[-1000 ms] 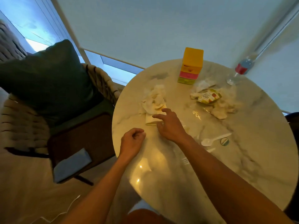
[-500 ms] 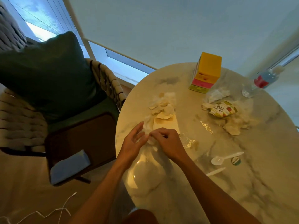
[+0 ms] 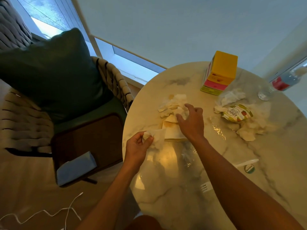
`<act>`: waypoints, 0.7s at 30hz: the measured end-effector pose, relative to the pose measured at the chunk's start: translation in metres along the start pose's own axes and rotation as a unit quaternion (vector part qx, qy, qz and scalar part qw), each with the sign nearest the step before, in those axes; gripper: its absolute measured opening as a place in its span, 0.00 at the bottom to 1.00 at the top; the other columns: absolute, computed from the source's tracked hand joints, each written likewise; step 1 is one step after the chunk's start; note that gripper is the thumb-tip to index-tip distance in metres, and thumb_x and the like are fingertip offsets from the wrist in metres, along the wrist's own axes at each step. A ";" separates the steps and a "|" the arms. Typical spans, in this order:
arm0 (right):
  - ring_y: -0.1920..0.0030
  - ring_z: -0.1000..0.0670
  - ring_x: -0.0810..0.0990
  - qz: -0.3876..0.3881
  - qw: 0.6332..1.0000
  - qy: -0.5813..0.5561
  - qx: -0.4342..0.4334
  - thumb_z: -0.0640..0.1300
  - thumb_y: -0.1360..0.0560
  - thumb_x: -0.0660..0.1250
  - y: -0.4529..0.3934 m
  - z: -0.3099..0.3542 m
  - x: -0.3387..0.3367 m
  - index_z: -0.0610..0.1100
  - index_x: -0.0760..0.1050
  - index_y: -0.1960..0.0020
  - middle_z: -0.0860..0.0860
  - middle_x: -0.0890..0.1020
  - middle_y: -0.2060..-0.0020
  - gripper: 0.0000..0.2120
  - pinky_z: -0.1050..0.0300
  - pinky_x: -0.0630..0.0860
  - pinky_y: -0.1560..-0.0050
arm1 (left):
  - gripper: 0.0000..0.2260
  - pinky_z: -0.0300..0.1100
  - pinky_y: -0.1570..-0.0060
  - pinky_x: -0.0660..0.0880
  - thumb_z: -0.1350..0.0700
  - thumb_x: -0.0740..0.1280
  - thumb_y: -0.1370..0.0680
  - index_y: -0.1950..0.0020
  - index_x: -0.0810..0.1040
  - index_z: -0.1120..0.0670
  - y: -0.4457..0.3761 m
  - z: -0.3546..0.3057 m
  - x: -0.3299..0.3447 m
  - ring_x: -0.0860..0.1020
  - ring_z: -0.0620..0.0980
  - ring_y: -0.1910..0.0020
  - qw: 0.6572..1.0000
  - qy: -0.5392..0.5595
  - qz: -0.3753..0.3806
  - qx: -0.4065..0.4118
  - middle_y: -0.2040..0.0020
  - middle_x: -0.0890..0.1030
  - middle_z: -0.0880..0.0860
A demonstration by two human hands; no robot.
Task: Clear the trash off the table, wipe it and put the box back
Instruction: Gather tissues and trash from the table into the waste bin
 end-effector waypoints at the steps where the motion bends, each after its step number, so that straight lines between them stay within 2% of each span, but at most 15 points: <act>1: 0.42 0.45 0.75 0.012 1.000 0.010 0.007 0.51 0.26 0.68 -0.005 -0.003 0.003 0.48 0.71 0.33 0.45 0.74 0.41 0.22 0.52 0.73 0.44 | 0.07 0.36 0.54 0.79 0.61 0.68 0.24 0.48 0.80 0.51 0.001 0.001 -0.001 0.82 0.42 0.55 1.000 -0.003 0.001 -0.003 0.54 0.84 0.47; 3: 0.48 0.46 0.79 0.006 1.000 -0.014 0.004 0.46 0.25 0.67 -0.007 -0.004 0.003 0.46 0.74 0.36 0.46 0.80 0.49 0.18 0.52 0.75 0.48 | 0.08 0.39 0.52 0.79 0.62 0.69 0.25 0.48 0.79 0.50 0.003 0.005 -0.004 0.82 0.44 0.53 1.000 -0.004 0.003 -0.010 0.53 0.84 0.48; 5: 0.57 0.51 0.79 -0.023 0.998 -0.062 0.000 0.41 0.25 0.66 0.000 -0.003 -0.002 0.45 0.77 0.41 0.50 0.81 0.57 0.13 0.55 0.76 0.53 | 0.10 0.41 0.51 0.79 0.62 0.70 0.25 0.48 0.78 0.49 0.006 0.010 -0.006 0.82 0.45 0.51 1.000 0.009 0.003 -0.029 0.51 0.83 0.48; 7: 0.63 0.57 0.75 -0.046 0.993 -0.113 -0.002 0.38 0.26 0.66 0.012 -0.005 -0.009 0.45 0.78 0.44 0.54 0.78 0.63 0.12 0.65 0.74 0.60 | 0.11 0.42 0.53 0.79 0.61 0.70 0.26 0.48 0.76 0.48 0.010 0.014 -0.008 0.82 0.46 0.51 0.999 0.007 0.002 -0.046 0.50 0.83 0.48; 9: 0.65 0.58 0.75 -0.060 0.984 -0.168 0.009 0.36 0.26 0.66 0.028 -0.010 -0.020 0.47 0.79 0.47 0.55 0.77 0.65 0.11 0.71 0.70 0.64 | 0.09 0.42 0.57 0.79 0.62 0.71 0.26 0.52 0.74 0.51 0.015 0.018 -0.008 0.82 0.48 0.54 0.998 0.000 0.001 -0.056 0.53 0.82 0.49; 11: 0.62 0.58 0.76 -0.067 0.976 -0.204 0.030 0.36 0.27 0.66 0.047 -0.020 -0.032 0.48 0.80 0.51 0.55 0.79 0.63 0.10 0.70 0.71 0.62 | 0.10 0.42 0.59 0.77 0.63 0.70 0.26 0.59 0.70 0.54 0.020 0.018 -0.007 0.80 0.49 0.58 0.999 -0.013 0.004 -0.051 0.58 0.80 0.52; 13: 0.60 0.56 0.78 -0.077 0.967 -0.236 0.054 0.35 0.27 0.66 0.067 -0.034 -0.046 0.49 0.80 0.56 0.54 0.81 0.62 0.10 0.65 0.75 0.59 | 0.13 0.43 0.61 0.73 0.64 0.69 0.27 0.63 0.66 0.54 0.026 0.017 -0.002 0.73 0.50 0.62 0.998 -0.044 0.010 -0.034 0.63 0.73 0.56; 15: 0.59 0.55 0.79 -0.089 0.950 -0.287 0.089 0.34 0.27 0.66 0.086 -0.050 -0.061 0.48 0.80 0.59 0.53 0.81 0.62 0.10 0.61 0.77 0.57 | 0.14 0.39 0.66 0.73 0.65 0.68 0.25 0.64 0.64 0.54 0.034 0.015 0.007 0.71 0.47 0.65 0.998 -0.059 0.026 -0.028 0.65 0.70 0.55; 19: 0.61 0.53 0.78 -0.122 0.910 -0.363 0.161 0.33 0.27 0.66 0.125 -0.089 -0.089 0.46 0.80 0.61 0.50 0.80 0.64 0.10 0.60 0.78 0.58 | 0.12 0.36 0.68 0.74 0.66 0.67 0.25 0.64 0.68 0.56 0.057 0.017 0.028 0.74 0.42 0.70 0.995 -0.073 0.059 -0.017 0.67 0.72 0.52; 21: 0.60 0.51 0.78 -0.147 0.887 -0.399 0.183 0.32 0.27 0.65 0.146 -0.111 -0.103 0.45 0.80 0.61 0.50 0.80 0.64 0.11 0.55 0.79 0.55 | 0.10 0.34 0.68 0.74 0.68 0.67 0.26 0.63 0.70 0.57 0.071 0.020 0.037 0.75 0.40 0.70 0.994 -0.080 0.071 -0.014 0.66 0.74 0.52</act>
Point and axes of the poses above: each hand's wrist, its own y-axis away from the middle knuckle, its own x-axis out of the palm, z = x × y, the point moved 4 cm from there along -y, towards the middle knuckle
